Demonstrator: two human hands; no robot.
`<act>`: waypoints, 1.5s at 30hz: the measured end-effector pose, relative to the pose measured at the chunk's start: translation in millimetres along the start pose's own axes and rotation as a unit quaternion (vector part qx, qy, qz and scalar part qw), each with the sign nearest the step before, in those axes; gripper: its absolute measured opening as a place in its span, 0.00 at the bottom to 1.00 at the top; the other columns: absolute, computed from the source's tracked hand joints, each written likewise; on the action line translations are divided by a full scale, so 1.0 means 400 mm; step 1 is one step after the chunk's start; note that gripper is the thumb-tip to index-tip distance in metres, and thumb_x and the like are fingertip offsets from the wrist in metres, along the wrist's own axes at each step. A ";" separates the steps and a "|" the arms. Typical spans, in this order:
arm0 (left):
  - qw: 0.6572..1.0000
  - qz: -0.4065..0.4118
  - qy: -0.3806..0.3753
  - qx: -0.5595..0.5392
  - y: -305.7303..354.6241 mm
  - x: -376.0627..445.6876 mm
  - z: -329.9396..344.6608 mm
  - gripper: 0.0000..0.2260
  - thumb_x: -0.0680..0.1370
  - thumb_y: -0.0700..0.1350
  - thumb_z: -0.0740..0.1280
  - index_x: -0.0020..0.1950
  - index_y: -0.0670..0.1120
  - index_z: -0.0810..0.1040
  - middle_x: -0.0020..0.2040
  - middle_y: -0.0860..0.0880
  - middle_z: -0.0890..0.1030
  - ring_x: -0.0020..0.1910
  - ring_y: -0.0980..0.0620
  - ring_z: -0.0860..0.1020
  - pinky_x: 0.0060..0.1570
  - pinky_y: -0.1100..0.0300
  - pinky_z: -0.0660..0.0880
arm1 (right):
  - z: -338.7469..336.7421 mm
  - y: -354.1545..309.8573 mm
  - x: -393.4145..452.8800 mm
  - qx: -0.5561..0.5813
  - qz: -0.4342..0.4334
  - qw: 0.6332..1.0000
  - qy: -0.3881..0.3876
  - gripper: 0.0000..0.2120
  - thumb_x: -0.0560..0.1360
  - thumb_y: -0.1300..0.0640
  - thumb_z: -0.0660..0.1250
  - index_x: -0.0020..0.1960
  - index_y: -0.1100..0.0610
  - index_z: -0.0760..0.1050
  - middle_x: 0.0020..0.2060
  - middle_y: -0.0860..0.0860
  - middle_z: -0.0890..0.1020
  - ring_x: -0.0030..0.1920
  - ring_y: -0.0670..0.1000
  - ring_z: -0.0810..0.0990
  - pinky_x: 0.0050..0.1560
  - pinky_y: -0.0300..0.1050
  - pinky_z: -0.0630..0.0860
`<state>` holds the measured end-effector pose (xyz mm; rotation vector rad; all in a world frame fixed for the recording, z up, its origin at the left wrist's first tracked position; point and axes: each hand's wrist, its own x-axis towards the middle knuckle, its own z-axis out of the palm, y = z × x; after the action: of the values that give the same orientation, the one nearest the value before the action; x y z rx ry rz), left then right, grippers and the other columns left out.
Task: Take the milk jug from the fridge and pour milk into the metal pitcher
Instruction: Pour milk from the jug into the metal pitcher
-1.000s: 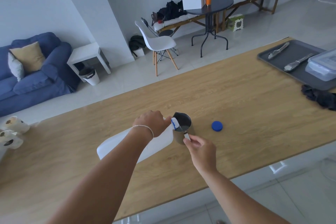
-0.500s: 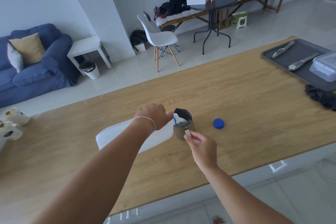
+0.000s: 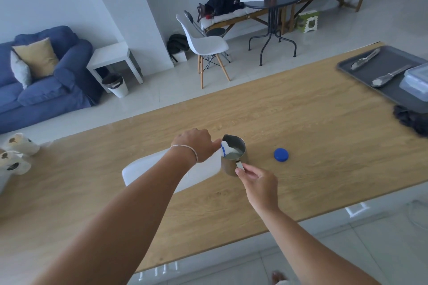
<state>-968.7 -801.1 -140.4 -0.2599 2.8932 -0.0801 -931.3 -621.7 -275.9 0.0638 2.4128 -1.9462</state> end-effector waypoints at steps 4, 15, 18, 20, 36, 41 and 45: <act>1.000 0.002 0.002 0.003 0.000 -0.001 -0.004 0.25 0.80 0.66 0.52 0.34 0.50 0.68 0.36 0.50 0.73 0.43 0.44 0.76 0.42 0.54 0.70 | 0.001 0.000 -0.002 0.004 -0.002 1.000 -0.003 0.14 0.74 0.54 0.77 0.58 0.56 0.85 0.45 0.46 0.88 0.45 0.35 0.85 0.46 0.27 0.78; 1.000 0.002 0.009 0.013 -0.021 0.001 -0.011 0.24 0.81 0.66 0.53 0.33 0.51 0.66 0.34 0.51 0.71 0.41 0.45 0.76 0.41 0.54 0.72 | 0.001 -0.002 -0.006 -0.004 -0.014 1.000 -0.003 0.16 0.74 0.54 0.76 0.60 0.57 0.84 0.48 0.48 0.88 0.47 0.40 0.86 0.49 0.32 0.81; 1.000 0.000 0.008 0.013 -0.018 -0.004 -0.017 0.23 0.80 0.66 0.53 0.34 0.51 0.66 0.34 0.51 0.71 0.42 0.45 0.76 0.42 0.54 0.72 | -0.001 -0.001 -0.005 -0.008 -0.017 1.000 -0.008 0.15 0.75 0.53 0.76 0.60 0.56 0.84 0.48 0.48 0.88 0.47 0.39 0.86 0.49 0.31 0.80; 1.000 0.001 0.008 0.015 -0.017 -0.006 -0.020 0.24 0.80 0.66 0.53 0.33 0.50 0.66 0.35 0.51 0.71 0.42 0.45 0.76 0.42 0.53 0.73 | -0.001 -0.002 -0.006 -0.008 -0.016 1.000 -0.009 0.15 0.75 0.53 0.76 0.60 0.56 0.84 0.47 0.47 0.89 0.47 0.38 0.86 0.49 0.33 0.80; 0.999 -0.002 -0.001 0.034 -0.010 -0.012 -0.030 0.23 0.80 0.66 0.53 0.34 0.51 0.67 0.35 0.51 0.72 0.43 0.45 0.77 0.43 0.53 0.73 | 0.000 0.003 -0.005 0.005 -0.009 1.000 -0.012 0.16 0.74 0.53 0.76 0.61 0.57 0.84 0.48 0.47 0.88 0.48 0.39 0.86 0.50 0.33 0.80; 0.999 0.000 -0.003 0.042 -0.007 -0.012 -0.029 0.23 0.80 0.65 0.53 0.34 0.51 0.66 0.35 0.51 0.71 0.44 0.44 0.76 0.43 0.53 0.71 | 0.002 0.004 -0.006 -0.003 -0.015 1.000 -0.007 0.17 0.74 0.53 0.76 0.61 0.57 0.83 0.49 0.48 0.88 0.47 0.40 0.86 0.47 0.28 0.79; 0.999 -0.002 -0.006 0.044 -0.009 -0.009 -0.032 0.23 0.81 0.65 0.53 0.35 0.51 0.67 0.36 0.50 0.72 0.44 0.44 0.76 0.44 0.53 0.73 | 0.001 0.003 -0.007 -0.004 -0.018 1.000 -0.007 0.17 0.74 0.53 0.76 0.61 0.57 0.83 0.49 0.48 0.88 0.48 0.40 0.86 0.48 0.28 0.79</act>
<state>-967.5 -803.3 -126.9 -0.2508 2.8674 -0.2041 -928.2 -621.8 -277.0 0.0053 2.4288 -1.9459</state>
